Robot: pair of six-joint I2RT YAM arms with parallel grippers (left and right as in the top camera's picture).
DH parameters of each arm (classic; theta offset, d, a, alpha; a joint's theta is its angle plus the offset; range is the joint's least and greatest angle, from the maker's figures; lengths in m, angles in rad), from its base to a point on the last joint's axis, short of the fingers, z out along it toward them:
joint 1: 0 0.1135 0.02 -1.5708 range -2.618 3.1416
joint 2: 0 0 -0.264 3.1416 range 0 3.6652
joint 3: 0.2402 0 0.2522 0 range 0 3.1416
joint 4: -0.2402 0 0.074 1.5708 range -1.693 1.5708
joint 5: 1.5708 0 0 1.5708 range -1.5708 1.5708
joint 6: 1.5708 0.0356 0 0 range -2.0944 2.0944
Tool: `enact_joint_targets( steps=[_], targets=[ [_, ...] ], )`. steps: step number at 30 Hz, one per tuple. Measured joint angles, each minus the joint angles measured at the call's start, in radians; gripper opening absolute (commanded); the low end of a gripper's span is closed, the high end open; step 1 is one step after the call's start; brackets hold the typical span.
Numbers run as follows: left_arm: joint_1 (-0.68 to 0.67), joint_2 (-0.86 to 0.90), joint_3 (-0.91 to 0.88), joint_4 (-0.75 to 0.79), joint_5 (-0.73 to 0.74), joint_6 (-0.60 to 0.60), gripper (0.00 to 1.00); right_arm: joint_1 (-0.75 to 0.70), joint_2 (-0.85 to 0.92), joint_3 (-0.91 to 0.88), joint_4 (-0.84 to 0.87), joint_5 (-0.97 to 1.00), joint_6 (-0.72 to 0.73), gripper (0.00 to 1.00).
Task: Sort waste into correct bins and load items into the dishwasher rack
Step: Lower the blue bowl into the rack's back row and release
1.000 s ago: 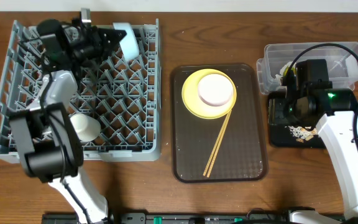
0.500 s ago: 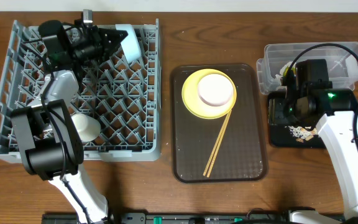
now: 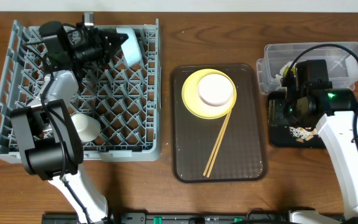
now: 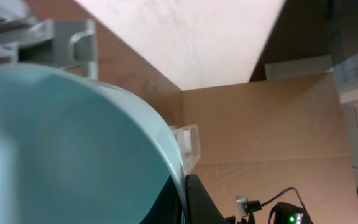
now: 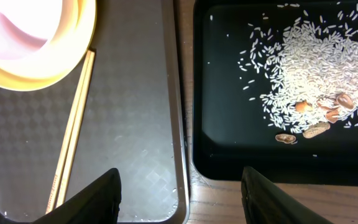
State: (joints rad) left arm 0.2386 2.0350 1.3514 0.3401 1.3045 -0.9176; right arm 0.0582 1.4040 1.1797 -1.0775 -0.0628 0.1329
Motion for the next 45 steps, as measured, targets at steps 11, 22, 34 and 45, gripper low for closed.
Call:
enact_joint_targets(
  steps=[11, 22, 34, 45],
  targets=[
    [0.055, -0.002, 0.015, -0.147, 0.005, 0.163, 0.17, 0.000, 0.000, 0.000, -0.009, 0.000, 0.000, 0.60],
    [0.158, 0.000, 0.013, -0.158, -0.039, 0.201, 0.78, 0.000, 0.000, 0.000, -0.011, 0.000, 0.000, 0.60],
    [0.166, 0.001, 0.013, -0.339, -0.145, 0.305, 0.87, 0.000, 0.000, 0.000, -0.012, 0.000, 0.000, 0.60],
    [0.154, -0.200, 0.008, -0.603, -0.396, 0.509, 0.92, 0.000, 0.000, 0.000, -0.012, 0.001, 0.006, 0.80]
  ],
)
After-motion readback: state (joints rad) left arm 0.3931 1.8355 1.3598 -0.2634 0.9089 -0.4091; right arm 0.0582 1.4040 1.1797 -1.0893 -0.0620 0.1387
